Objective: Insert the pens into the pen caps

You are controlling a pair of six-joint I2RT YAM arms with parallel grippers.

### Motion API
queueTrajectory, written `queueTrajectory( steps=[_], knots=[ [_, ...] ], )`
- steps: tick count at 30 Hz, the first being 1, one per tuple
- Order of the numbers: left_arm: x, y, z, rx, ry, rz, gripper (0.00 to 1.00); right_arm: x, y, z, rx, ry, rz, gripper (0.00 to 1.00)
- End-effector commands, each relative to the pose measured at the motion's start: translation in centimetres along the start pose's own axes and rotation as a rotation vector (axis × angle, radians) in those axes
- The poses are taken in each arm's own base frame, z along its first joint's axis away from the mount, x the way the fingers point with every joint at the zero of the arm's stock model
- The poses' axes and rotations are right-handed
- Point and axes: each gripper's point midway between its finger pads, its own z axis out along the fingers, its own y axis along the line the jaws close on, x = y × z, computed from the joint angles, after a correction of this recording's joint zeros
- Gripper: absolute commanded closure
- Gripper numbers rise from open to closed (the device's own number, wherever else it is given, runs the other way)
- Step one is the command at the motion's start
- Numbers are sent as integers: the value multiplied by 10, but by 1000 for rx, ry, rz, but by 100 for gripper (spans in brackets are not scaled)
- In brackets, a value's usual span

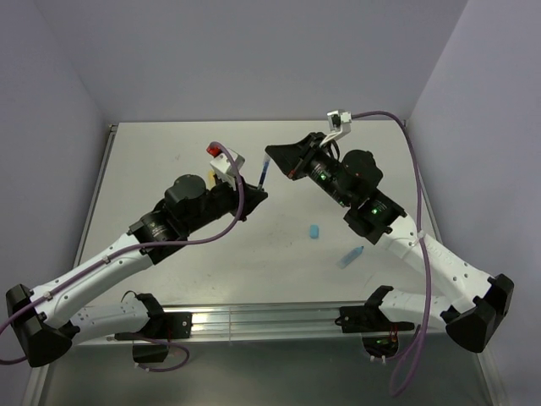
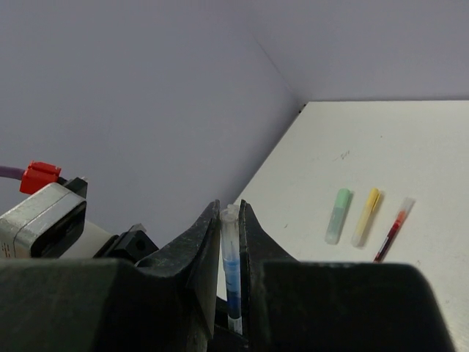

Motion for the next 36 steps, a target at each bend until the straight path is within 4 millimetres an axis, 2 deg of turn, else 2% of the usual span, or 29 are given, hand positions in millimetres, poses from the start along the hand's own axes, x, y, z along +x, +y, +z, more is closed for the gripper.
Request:
queueTrajectory(
  steps=[1,13,23,27,36],
  knots=[
    [-92,-8,-14,5,-320,22,100,94,0,-15,-20,332,34,100],
    [-108,7,-20,-35,-365,4,100,143,-1,-21,20,440,38,100],
    [-127,23,-29,-99,-422,-11,100,188,-23,-34,158,530,15,100],
    [-133,27,-29,-119,-435,-21,100,199,-34,-35,236,538,-16,100],
    [-144,45,-26,-225,-465,-35,100,224,-40,-41,323,616,-39,100]
  ],
)
